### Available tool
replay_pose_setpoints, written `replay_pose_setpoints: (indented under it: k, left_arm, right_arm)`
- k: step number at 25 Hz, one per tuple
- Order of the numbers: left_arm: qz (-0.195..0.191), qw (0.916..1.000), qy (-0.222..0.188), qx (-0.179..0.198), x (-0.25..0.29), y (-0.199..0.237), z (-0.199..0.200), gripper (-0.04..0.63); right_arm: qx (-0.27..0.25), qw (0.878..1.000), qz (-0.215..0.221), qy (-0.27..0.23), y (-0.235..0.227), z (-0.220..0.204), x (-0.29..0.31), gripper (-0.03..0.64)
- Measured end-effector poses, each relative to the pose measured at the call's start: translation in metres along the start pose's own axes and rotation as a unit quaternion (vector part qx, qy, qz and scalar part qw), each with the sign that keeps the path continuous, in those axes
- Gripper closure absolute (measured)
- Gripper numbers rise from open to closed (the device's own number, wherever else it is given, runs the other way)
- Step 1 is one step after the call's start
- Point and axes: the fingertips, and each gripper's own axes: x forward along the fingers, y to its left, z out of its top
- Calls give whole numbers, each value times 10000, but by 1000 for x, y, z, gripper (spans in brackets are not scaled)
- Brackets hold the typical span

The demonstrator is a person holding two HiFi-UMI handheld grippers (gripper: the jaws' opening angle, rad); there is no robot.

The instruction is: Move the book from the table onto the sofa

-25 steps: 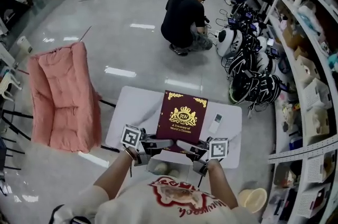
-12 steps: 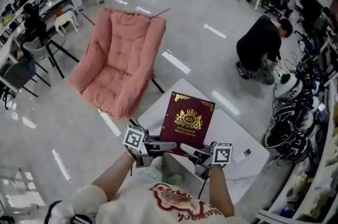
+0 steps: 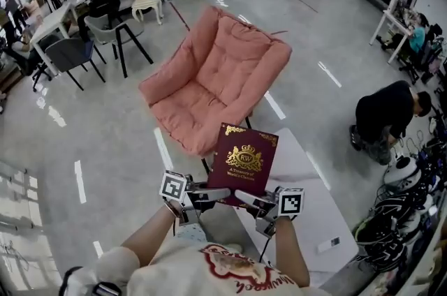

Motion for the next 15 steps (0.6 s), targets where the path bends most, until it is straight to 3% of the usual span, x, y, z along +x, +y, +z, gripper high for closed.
replay_pose_setpoints:
  k: [7, 15]
  left_arm:
    - [203, 9983, -537, 96, -74, 10, 45, 364]
    - [461, 9916, -1180, 251, -195, 19, 108, 364]
  right_arm:
    - [12, 9984, 225, 519, -8, 12, 87, 396]
    - [-6, 9924, 567, 1095, -16, 21, 224, 396]
